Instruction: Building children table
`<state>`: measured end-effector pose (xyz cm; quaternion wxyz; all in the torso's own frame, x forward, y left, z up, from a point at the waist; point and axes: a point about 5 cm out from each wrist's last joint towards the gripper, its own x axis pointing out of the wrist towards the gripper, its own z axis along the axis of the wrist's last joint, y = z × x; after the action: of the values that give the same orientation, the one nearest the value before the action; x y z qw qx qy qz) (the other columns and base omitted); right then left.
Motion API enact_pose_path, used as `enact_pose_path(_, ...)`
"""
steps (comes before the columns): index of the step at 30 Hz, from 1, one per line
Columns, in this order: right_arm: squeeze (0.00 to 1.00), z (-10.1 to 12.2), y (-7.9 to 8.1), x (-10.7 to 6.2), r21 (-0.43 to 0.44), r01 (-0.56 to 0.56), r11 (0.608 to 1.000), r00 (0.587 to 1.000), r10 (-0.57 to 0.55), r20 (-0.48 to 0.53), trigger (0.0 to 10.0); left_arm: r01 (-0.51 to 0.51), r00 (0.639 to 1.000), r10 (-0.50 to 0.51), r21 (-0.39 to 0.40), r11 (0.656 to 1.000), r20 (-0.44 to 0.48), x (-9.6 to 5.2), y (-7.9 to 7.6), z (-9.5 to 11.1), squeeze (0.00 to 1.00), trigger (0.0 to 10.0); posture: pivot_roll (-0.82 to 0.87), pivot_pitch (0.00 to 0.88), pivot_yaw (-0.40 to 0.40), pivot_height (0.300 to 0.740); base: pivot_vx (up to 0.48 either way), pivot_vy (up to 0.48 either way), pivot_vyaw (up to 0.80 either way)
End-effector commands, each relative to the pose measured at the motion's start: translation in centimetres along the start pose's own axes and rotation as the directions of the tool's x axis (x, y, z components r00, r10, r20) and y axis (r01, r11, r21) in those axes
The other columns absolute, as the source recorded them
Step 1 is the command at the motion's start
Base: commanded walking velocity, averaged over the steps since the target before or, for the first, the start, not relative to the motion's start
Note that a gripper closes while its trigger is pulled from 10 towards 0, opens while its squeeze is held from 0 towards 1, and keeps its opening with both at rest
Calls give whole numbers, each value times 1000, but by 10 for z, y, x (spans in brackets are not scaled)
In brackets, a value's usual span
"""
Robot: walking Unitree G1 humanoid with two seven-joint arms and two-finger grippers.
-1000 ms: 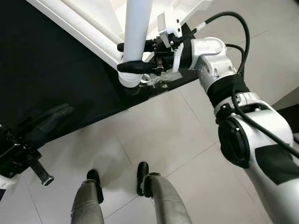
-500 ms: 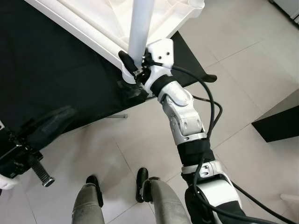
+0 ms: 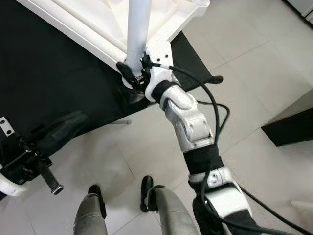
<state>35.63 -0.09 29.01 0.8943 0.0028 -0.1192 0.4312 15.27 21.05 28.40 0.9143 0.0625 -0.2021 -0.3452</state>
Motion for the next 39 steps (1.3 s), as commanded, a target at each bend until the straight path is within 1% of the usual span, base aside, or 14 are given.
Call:
enact_pose_path(1, 137, 0, 11, 1, 15, -207, 978, 978, 206, 19, 10000, 21, 1000, -21, 2, 1000, -11, 0, -6, -1, 0, 10000, 98, 434, -224, 740, 0, 0, 0)
enact_pose_path(2, 0, 4, 14, -3, -36, -349, 937, 937, 349, 14, 10000, 21, 1000, -21, 2, 1000, -16, 0, -6, -2, 0, 10000, 102, 430, -221, 740, 0, 0, 0)
enact_pose_path(4, 0, 5, 17, -17, -186, -584, 790, 809, 584, -61, 10000, 21, 1000, -21, 4, 1000, -21, 0, -6, -3, 0, 10000, 102, 430, -221, 740, 0, 0, 0)
enact_pose_path(5, 0, 5, 17, -17, -186, -584, 790, 809, 584, -61, 10000, 21, 1000, -21, 4, 1000, -21, 0, -6, -3, 0, 10000, 102, 430, -221, 740, 0, 0, 0)
enact_pose_path(7, 0, 6, 8, -17, -190, -652, 734, 757, 642, -118, 10000, 21, 1000, -21, 10, 1000, -20, 0, -6, -1, 0, 10000, 117, 435, -220, 740, 0, 0, 0)
enact_pose_path(12, 0, 16, -1, -10, -171, -677, 716, 735, 669, -110, 10000, 18, 1000, -18, 16, 1000, -24, 0, -6, 0, 0, 10000, 128, 438, -214, 740, 0, 0, 0)
enact_pose_path(17, 0, 22, -5, -10, -136, -771, 623, 636, 765, -103, 10000, 16, 1000, -15, 17, 1000, -27, 0, -6, 1, 0, 10000, 132, 443, -213, 740, 0, 0, 0)
enact_pose_path(18, 0, 22, -5, -10, -136, -771, 623, 636, 765, -103, 10000, 16, 1000, -15, 17, 1000, -27, 0, -6, 1, 0, 10000, 132, 443, -213, 740, 0, 0, 0)
enact_pose_path(19, 0, 22, -6, -11, -125, -782, 611, 622, 776, -101, 0, 16, 999, -15, 17, 1000, -28, 0, -7, 1, 0, 10000, 133, 446, -216, 740, 0, 0, 0)
enact_pose_path(24, 0, 22, -10, -11, -108, -804, 585, 594, 799, -95, 0, 14, 999, -13, 14, 1000, -32, 1, -8, 0, 0, 10000, 132, 449, -215, 740, 0, 0, 0)
enact_pose_path(32, 0, 14, -19, -17, -108, -762, 639, 647, 759, -72, 0, 16, 999, -15, 11, 1000, -31, 2, -8, -1, 0, 10000, 129, 444, -213, 740, 0, 0, 0)
enact_pose_path(35, 0, -2, -36, -25, -158, -583, 797, 813, 574, -104, 0, 13, 1000, -13, 11, 1000, -28, 2, -6, -1, 0, 10000, 123, 447, -191, 740, 0, 0, 0)
enact_pose_path(36, 0, -2, -36, -25, -158, -583, 797, 813, 574, -104, 0, 13, 1000, -13, 11, 1000, -28, 2, -6, -1, 0, 10000, 123, 447, -191, 740, 0, 0, 0)
enact_pose_path(39, 0, -30, -50, -36, -156, -234, 960, 968, 214, -134, 0, 21, 999, -21, 2, 1000, -26, 4, -5, -2, 0, 10000, 126, 445, -185, 740, 0, 0, 0)
